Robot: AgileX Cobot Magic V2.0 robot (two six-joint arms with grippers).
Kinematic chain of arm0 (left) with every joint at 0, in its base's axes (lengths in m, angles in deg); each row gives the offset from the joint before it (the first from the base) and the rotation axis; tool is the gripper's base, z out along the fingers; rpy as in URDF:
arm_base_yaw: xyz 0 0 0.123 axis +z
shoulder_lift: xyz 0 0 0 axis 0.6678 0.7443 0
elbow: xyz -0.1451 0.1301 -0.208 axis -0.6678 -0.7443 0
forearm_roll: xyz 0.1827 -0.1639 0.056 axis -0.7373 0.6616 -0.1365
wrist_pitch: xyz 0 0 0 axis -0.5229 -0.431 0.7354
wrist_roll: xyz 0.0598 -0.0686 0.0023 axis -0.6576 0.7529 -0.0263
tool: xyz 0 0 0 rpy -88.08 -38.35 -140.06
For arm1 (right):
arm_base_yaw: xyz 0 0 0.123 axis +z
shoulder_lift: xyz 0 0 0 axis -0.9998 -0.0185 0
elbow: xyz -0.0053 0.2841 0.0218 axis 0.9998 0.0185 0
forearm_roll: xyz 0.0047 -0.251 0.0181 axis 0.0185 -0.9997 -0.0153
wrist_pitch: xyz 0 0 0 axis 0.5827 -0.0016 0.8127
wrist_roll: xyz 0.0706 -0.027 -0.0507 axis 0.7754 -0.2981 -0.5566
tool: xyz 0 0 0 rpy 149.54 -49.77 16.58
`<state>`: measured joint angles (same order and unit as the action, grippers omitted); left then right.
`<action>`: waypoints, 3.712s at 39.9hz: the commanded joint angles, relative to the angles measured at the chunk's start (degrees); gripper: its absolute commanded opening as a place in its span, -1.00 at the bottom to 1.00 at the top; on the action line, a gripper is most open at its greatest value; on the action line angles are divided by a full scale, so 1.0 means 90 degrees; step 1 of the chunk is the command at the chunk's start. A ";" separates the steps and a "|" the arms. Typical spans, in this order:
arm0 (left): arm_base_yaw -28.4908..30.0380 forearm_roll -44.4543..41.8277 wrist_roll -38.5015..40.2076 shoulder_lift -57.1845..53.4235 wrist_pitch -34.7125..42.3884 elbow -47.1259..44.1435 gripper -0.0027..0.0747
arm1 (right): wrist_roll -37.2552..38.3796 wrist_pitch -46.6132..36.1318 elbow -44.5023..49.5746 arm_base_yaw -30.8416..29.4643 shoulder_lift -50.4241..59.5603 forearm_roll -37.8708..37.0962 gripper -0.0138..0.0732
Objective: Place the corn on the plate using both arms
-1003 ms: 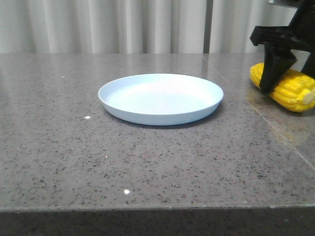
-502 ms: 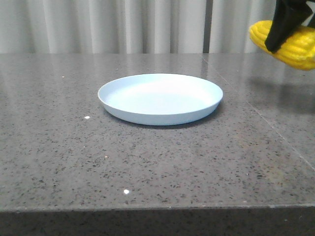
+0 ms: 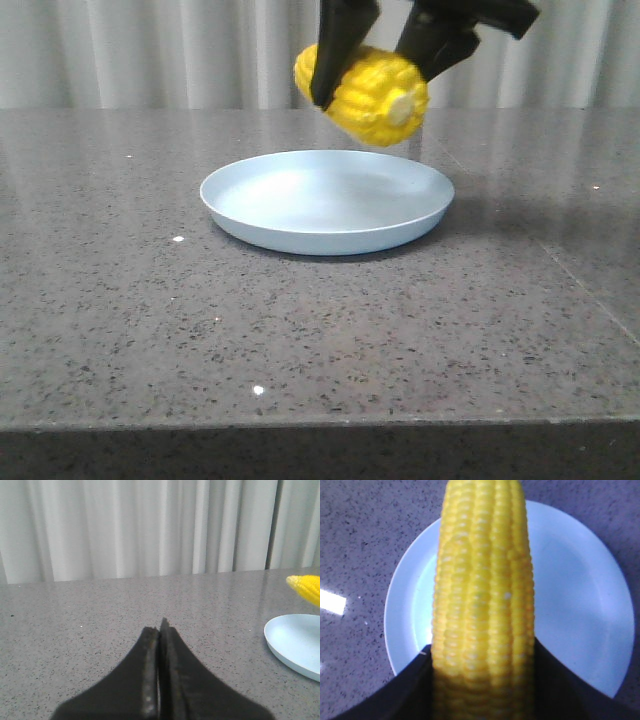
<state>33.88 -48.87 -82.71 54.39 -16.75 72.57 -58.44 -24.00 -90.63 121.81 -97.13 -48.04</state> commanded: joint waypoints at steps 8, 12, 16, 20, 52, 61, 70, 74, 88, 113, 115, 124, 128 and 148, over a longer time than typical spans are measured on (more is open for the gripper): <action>0.0006 0.0016 0.0026 -0.0117 0.0486 0.0159 -0.98 | 0.2197 -0.0374 -0.0280 0.0249 -0.0221 -0.1365 -0.17; 0.0006 0.0016 0.0026 -0.0117 0.0486 0.0159 -0.98 | 0.2231 -0.0417 -0.0274 0.0332 -0.0310 -0.1352 -0.17; 0.0006 0.0016 0.0026 -0.0117 0.0486 0.0159 -0.98 | 0.2231 -0.0417 -0.0274 0.0416 -0.0400 -0.1344 -0.16; 0.0006 0.0016 0.0026 -0.0117 0.0486 0.0159 -0.98 | 0.2231 -0.0377 -0.0274 0.0453 -0.0512 -0.1319 -0.16; 0.0006 0.0016 0.0026 -0.0117 0.0486 0.0159 -0.98 | 0.1681 0.0425 -0.0931 0.0283 -0.0029 -0.1582 0.72; 0.0006 0.0016 0.0026 -0.0117 0.0486 0.0159 -0.98 | 0.0985 0.0832 -0.1152 -0.0478 0.0332 -0.1177 0.29; 0.0006 0.0016 0.0026 -0.0117 0.0486 0.0159 -0.98 | 0.0283 0.1446 -0.1088 -0.1489 0.0518 -0.0944 0.14; 0.0006 0.0016 0.0026 -0.0117 0.0486 0.0159 -0.98 | -0.0171 0.1447 -0.0844 -0.1848 0.0716 -0.0813 0.13; 0.0006 0.0016 0.0026 -0.0117 0.0486 0.0159 -0.98 | -0.0556 0.1047 0.0591 -0.2962 0.1886 -0.0775 -0.83; 0.0006 0.0016 0.0026 -0.0117 0.0486 0.0159 -0.98 | -0.1066 -0.2033 0.5032 -0.3064 0.6440 -0.1455 -0.83; 0.0006 0.0016 0.0026 -0.0117 0.0486 0.0159 -0.98 | -0.1066 -0.2195 0.5360 -0.3064 0.6980 -0.1522 -0.83; 0.0006 0.0016 0.0026 -0.0117 0.0486 0.0159 -0.98 | -0.1066 -0.2430 0.6333 -0.3064 0.8834 -0.1555 -0.84; 0.0006 0.0016 0.0026 -0.0117 0.0486 0.0159 -0.98 | -0.1066 -0.2502 0.6448 -0.3064 0.9332 -0.1555 -0.84; 0.0006 0.0016 0.0026 -0.0117 0.0486 0.0159 -0.98 | -0.1066 -0.2514 0.6454 -0.3064 0.9551 -0.1555 -0.84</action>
<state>33.88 -48.87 -82.71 54.39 -16.75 72.57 -67.45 -41.84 -31.16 94.53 -10.63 -61.14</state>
